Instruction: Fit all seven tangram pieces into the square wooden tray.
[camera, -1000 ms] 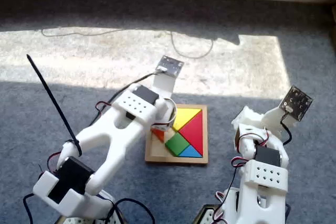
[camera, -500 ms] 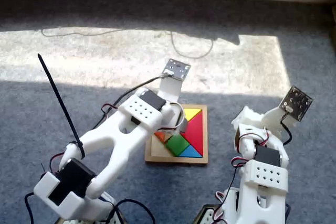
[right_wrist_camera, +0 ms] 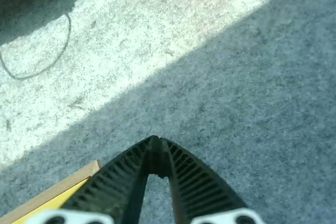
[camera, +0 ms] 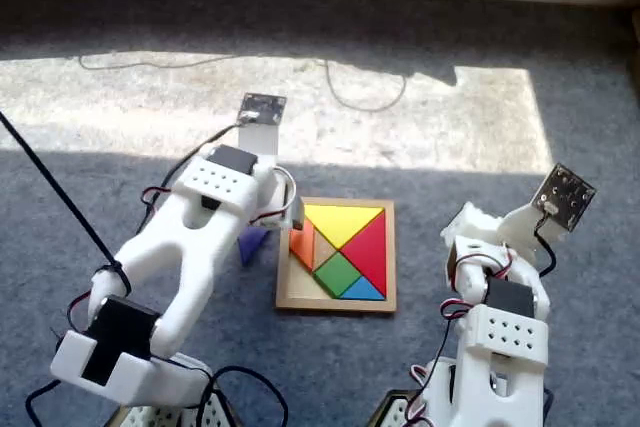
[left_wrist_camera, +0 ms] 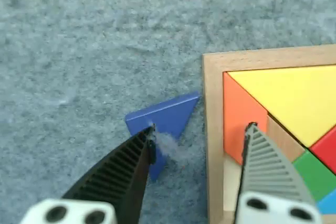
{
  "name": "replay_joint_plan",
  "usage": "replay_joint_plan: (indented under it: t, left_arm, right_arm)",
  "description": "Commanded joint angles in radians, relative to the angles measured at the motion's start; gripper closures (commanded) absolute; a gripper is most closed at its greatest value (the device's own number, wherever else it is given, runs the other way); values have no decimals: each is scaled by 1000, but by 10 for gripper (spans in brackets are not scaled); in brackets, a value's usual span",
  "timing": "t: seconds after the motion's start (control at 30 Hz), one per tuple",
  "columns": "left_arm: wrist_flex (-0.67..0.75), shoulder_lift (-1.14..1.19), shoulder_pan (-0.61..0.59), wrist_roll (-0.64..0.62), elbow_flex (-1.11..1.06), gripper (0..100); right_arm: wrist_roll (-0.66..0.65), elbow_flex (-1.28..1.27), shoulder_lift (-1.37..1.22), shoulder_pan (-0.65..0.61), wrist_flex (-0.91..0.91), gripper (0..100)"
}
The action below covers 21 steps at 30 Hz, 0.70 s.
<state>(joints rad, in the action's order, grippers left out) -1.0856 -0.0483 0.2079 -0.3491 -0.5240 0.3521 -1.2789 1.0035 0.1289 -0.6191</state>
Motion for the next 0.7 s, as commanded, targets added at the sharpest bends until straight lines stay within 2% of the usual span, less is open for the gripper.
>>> replay_joint_plan:
  t: [0.0, 0.13, 0.23, 0.4, 0.67]
  left_arm:
    - [-5, -39, -93, -5, 42, 731]
    - [-6, -36, -186, -6, 31, 730]
    - [-6, -36, -209, -2, 8, 729]
    - [-3, -35, -202, 262, 2, 733]
    - [-5, 116, -166, 526, 21, 734]
  right_arm:
    - [-14, 7, 24, -7, 28, 992]
    - [-14, 5, 24, -12, 28, 992]
    - [-14, 4, 24, -12, 28, 992]
    - [-14, 4, 24, -12, 28, 992]
    - [-14, 4, 24, -13, 28, 992]
